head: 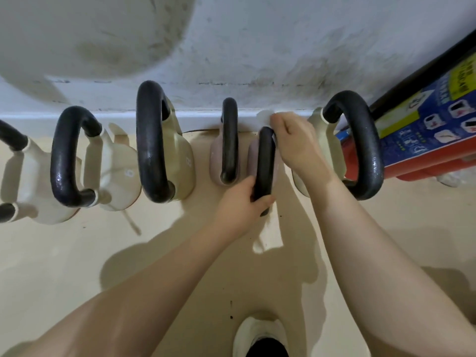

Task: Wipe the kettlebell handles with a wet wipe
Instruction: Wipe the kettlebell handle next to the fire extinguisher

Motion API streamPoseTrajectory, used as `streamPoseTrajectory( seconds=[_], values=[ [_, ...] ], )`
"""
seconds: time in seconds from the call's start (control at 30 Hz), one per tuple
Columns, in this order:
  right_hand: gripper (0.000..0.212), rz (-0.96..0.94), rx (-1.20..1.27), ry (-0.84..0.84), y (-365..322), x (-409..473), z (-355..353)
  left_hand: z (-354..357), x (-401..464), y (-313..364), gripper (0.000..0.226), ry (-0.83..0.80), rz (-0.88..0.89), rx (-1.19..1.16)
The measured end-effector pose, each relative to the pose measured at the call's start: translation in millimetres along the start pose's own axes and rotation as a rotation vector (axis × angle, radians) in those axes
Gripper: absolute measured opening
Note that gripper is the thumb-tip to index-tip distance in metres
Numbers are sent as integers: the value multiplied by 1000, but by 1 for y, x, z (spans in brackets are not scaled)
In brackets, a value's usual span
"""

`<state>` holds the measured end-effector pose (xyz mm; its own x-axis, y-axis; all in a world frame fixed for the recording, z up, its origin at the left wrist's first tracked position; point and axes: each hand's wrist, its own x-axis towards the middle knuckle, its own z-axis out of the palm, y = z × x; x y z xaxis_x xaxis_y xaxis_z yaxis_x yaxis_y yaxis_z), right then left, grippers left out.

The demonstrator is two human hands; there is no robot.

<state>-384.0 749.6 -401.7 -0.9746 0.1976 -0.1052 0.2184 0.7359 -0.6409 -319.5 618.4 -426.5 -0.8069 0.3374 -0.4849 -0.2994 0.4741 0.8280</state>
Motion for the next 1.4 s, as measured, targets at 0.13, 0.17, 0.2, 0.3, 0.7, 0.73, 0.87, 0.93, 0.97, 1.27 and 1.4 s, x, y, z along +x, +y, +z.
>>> streamPoseTrajectory(
  seconds=[0.13,0.17,0.2,0.3,0.7,0.73,0.87,0.93,0.97,1.27,1.4],
  values=[
    [30,1,420,-10,2,-14,15,-4,4,3,27,-10,7,30],
    [29,-21,434,-34,-2,-13,18,-4,4,3,26,-9,10,31],
    [29,-39,437,-49,-6,-12,19,-2,4,5,25,-5,18,34],
    [28,90,552,-58,-3,1,18,1,7,13,23,22,43,57],
    [31,51,428,-68,11,11,16,2,21,25,20,26,42,35],
    [32,-34,367,-70,13,7,18,3,21,25,20,18,40,33],
    [38,3,424,-124,12,5,11,7,28,35,25,57,32,11],
    [41,92,554,-199,8,4,2,6,38,39,26,69,2,-11],
    [42,89,584,-252,6,-3,-2,5,42,41,24,61,-12,-24],
    [45,24,582,-133,30,-22,9,9,39,50,23,-53,-40,-276],
    [50,-101,327,19,32,-54,39,-5,18,44,46,-102,-28,-291]
  ],
)
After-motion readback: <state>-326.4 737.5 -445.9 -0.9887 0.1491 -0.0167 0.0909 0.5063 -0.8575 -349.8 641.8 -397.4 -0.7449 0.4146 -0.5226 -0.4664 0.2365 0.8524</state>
